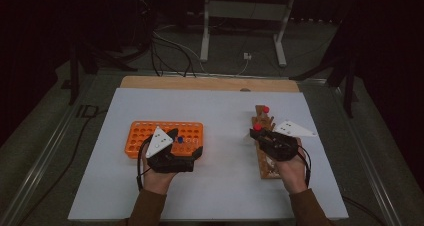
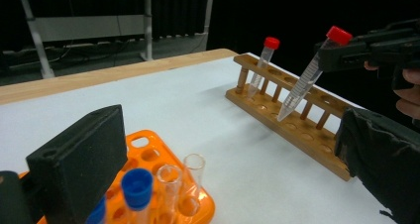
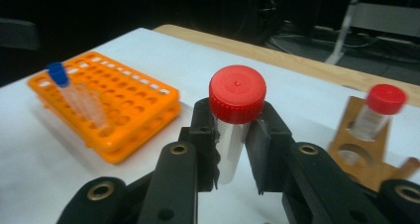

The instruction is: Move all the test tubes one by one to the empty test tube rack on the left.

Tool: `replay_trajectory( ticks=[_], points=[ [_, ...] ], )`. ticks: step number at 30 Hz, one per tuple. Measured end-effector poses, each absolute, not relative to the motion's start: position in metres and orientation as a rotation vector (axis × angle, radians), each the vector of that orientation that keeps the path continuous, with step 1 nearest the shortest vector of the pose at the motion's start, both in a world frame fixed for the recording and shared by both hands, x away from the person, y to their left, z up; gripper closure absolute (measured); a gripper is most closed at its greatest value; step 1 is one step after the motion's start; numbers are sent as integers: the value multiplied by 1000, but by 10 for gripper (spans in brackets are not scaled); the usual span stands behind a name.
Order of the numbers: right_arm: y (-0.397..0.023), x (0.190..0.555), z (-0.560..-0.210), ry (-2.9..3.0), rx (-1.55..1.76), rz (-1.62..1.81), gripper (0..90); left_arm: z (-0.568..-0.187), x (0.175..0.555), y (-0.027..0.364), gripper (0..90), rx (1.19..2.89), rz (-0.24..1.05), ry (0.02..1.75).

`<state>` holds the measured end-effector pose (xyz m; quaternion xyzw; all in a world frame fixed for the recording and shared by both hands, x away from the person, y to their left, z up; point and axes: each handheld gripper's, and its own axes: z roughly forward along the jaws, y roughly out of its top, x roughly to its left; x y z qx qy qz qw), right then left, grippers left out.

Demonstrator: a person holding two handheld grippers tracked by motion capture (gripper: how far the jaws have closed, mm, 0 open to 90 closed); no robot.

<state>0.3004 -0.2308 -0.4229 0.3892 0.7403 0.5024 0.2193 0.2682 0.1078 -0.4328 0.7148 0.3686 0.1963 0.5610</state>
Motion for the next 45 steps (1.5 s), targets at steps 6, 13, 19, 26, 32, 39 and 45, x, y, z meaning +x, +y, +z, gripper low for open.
replay_trajectory(
  ticks=[6, 13, 19, 26, 32, 39, 45],
  points=[
    [-221, 295, -422, 2084, 1049, 1399, 743, -434, 266, 97, 6, 1702, 474, 847],
    [-209, 289, -419, 2127, 1022, 1439, 742, -437, 261, 83, 14, 1703, 524, 828],
    [-197, 284, -419, 2167, 992, 1457, 741, -442, 259, 68, 26, 1745, 493, 802],
    [-182, 279, -421, 2231, 957, 1477, 741, -450, 257, 51, 49, 1808, 444, 768],
    [-172, 274, -421, 2269, 926, 1499, 741, -455, 256, 41, 63, 1855, 435, 762],
    [-162, 269, -422, 2314, 888, 1504, 740, -455, 252, 37, 256, 1870, 473, 728],
    [-158, 267, -422, 2330, 872, 1514, 739, -455, 249, 33, 550, 1915, 512, 691]
  ],
)
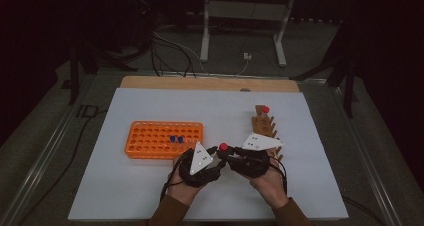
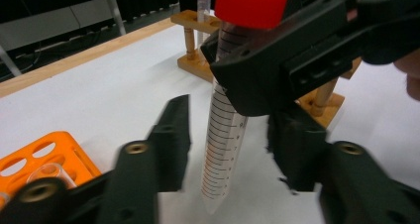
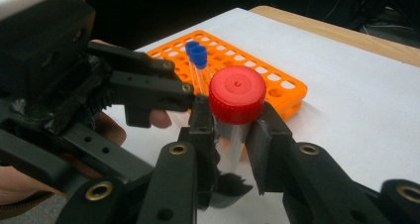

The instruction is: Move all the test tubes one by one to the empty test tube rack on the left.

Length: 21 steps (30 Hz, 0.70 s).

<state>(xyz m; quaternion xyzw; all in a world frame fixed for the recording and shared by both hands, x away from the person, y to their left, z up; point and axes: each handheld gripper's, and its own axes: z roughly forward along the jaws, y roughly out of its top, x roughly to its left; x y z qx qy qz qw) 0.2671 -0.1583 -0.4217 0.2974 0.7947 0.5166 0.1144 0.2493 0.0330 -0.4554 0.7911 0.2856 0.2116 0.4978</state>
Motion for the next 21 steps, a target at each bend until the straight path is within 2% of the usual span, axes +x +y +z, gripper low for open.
replay_trajectory(
  ticks=[5, 11, 21],
  points=[
    [-159, 267, -422, 2331, 874, 1518, 740, -455, 249, 33, 734, 1928, 516, 688],
    [-159, 267, -421, 2330, 872, 1522, 718, -455, 250, 35, 749, 1922, 495, 680],
    [-173, 272, -415, 2243, 921, 1585, 340, -454, 255, 50, 750, 1890, 477, 727]
  ],
)
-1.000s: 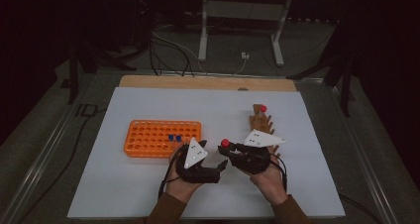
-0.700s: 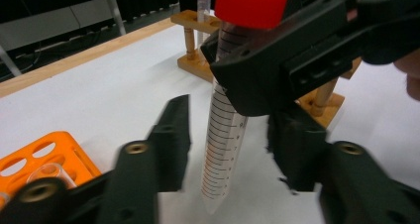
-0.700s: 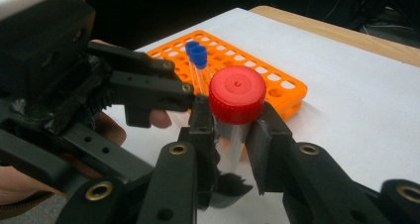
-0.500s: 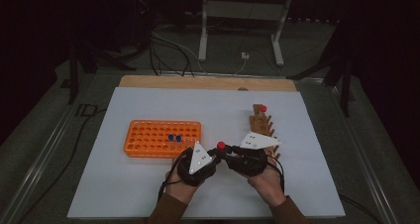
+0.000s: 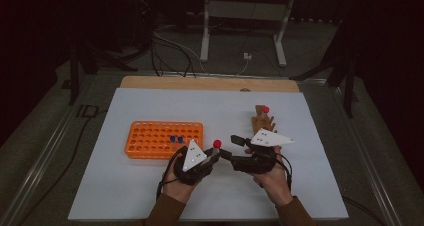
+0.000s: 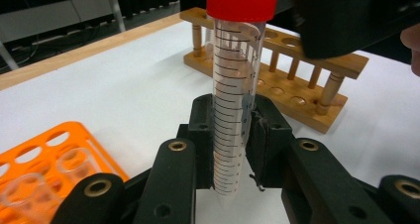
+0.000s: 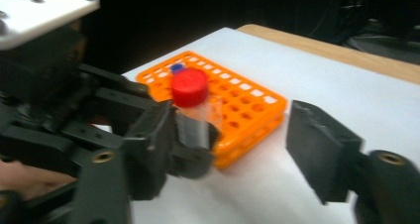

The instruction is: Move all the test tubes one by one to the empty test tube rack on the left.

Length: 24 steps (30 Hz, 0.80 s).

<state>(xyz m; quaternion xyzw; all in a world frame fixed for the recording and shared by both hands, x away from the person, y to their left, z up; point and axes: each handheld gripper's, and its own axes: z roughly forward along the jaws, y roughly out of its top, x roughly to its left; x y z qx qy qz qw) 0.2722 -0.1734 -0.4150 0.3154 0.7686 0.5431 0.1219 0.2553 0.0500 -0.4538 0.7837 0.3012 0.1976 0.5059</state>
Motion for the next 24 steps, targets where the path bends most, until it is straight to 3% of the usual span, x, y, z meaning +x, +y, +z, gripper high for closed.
replay_trajectory(
  ticks=[7, 17, 24],
  points=[
    [-185, 279, -416, 2192, 966, 1538, 159, -447, 258, 67, 750, 1852, 479, 743],
    [-201, 286, -417, 2146, 1011, 1511, 22, -441, 261, 95, 749, 1804, 471, 742],
    [-211, 287, -417, 2111, 1030, 1506, 0, -435, 262, 118, 748, 1758, 477, 737]
  ],
)
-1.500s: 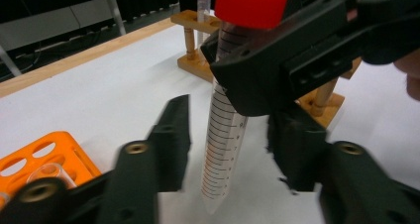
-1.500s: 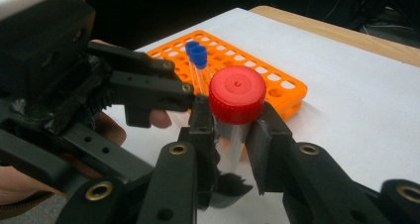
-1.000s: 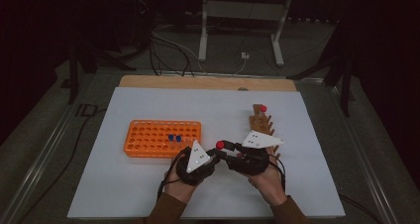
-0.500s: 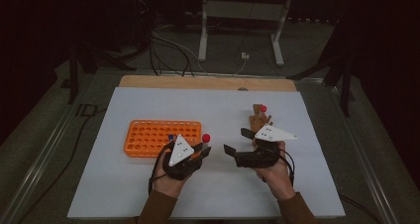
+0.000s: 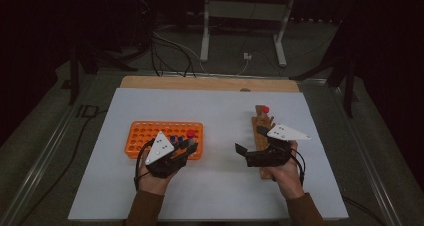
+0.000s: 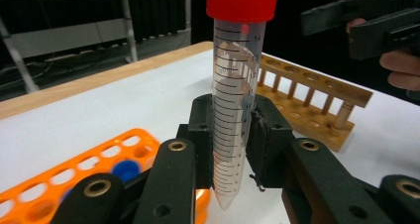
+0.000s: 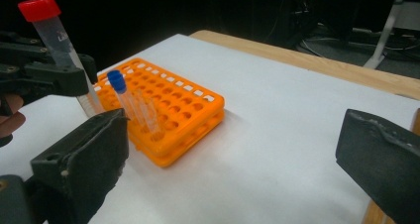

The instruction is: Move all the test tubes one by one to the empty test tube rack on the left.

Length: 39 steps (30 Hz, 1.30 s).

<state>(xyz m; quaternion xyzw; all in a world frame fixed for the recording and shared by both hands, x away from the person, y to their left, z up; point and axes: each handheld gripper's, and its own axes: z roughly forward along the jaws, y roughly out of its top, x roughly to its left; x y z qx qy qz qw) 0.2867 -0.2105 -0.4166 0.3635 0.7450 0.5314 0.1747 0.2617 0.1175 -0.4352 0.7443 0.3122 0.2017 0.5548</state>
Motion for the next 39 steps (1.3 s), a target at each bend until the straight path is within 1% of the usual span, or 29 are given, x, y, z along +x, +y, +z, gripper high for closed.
replay_trajectory(
  ticks=[6, 13, 26, 39],
  points=[
    [-217, 287, -415, 2089, 1040, 1516, 0, -434, 263, 136, 748, 1724, 506, 755],
    [-219, 286, -414, 2074, 1045, 1519, 0, -437, 264, 148, 748, 1711, 538, 796],
    [-219, 286, -414, 2078, 1042, 1524, 0, -443, 268, 162, 747, 1706, 605, 872],
    [-219, 286, -414, 2079, 1039, 1529, 0, -461, 277, 167, 748, 1728, 670, 956]
  ],
)
